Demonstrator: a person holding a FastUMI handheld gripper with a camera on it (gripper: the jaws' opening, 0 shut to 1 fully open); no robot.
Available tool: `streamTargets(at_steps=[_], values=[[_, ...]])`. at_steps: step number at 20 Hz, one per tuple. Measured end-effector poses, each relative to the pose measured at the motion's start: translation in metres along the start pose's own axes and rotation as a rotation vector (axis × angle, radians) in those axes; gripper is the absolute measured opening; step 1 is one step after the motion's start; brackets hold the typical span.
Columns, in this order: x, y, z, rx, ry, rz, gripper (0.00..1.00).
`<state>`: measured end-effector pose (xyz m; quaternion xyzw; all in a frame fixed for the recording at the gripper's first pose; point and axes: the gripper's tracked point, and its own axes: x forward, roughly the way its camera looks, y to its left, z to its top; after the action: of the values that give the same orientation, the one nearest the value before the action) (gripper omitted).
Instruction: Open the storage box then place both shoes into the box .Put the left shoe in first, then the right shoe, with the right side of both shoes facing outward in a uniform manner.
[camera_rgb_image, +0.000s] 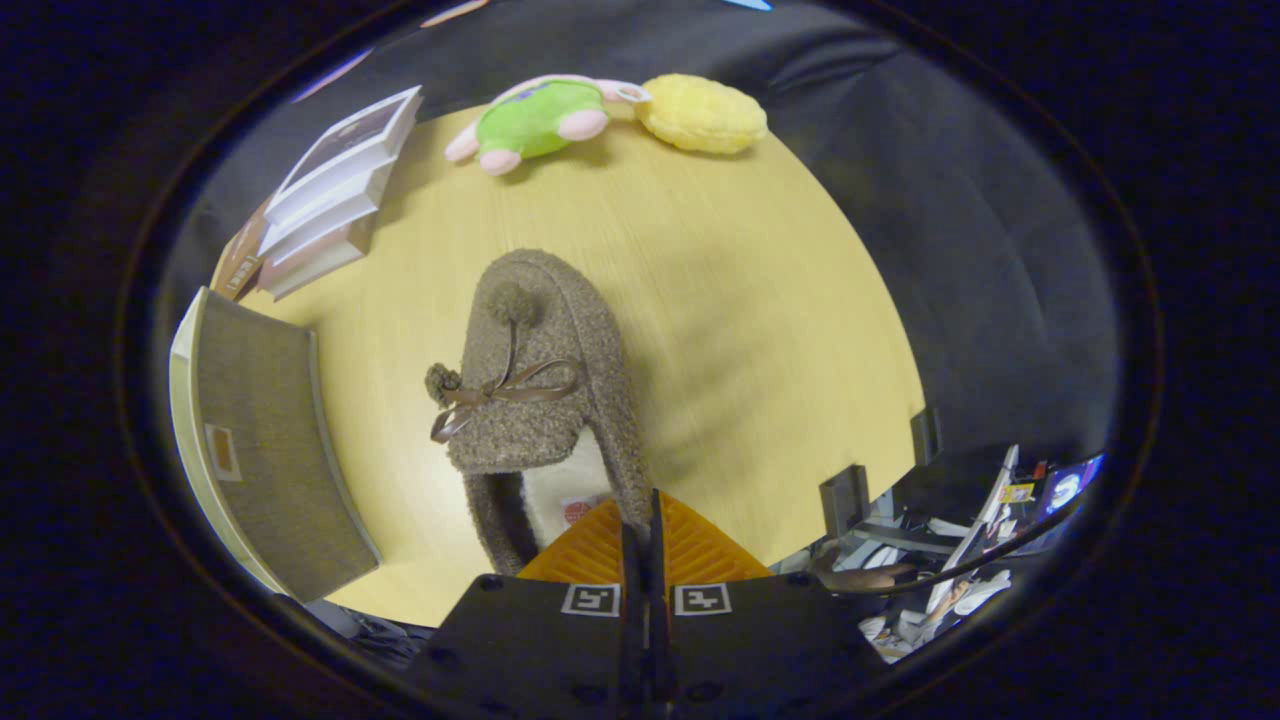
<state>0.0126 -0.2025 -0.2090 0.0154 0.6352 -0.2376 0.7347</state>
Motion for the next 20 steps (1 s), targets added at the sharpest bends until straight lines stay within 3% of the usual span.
streamTargets(at_steps=[4,11,20], values=[[-0.059,-0.004,0.017,-0.027,-0.089,-0.08,0.06],[-0.148,0.045,0.037,-0.018,-0.226,-0.073,0.06],[-0.205,0.173,0.029,-0.094,-0.3,0.087,0.06]])
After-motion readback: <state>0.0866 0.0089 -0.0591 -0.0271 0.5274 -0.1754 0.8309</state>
